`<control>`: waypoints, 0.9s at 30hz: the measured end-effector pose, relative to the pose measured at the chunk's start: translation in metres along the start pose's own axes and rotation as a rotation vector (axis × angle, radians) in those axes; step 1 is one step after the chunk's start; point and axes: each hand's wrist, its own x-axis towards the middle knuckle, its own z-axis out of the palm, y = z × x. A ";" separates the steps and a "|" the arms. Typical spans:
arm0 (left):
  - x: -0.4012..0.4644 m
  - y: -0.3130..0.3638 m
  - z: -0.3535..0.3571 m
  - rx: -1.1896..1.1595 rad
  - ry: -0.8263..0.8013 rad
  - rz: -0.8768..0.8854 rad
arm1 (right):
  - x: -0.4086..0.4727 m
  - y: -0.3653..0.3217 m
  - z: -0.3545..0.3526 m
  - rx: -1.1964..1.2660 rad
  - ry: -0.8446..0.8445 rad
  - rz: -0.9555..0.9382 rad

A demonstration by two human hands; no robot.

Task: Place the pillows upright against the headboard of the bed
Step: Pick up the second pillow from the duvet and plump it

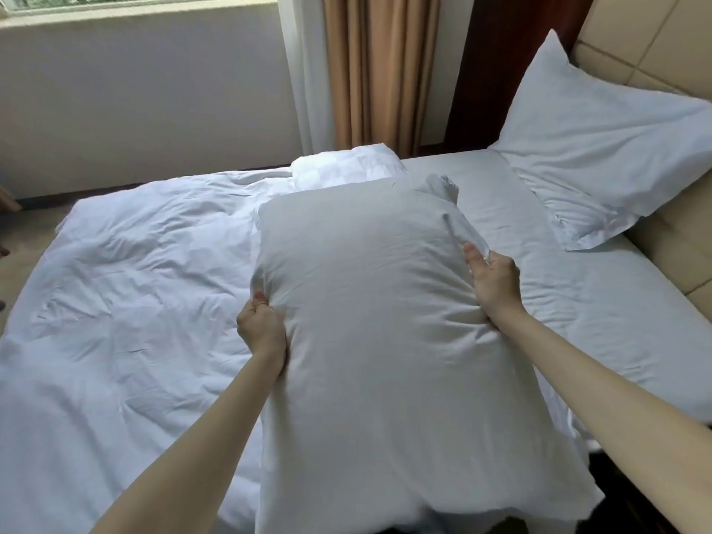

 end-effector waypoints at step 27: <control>-0.202 -0.011 0.214 0.114 -0.043 0.087 | 0.106 0.140 -0.237 -0.035 0.020 -0.016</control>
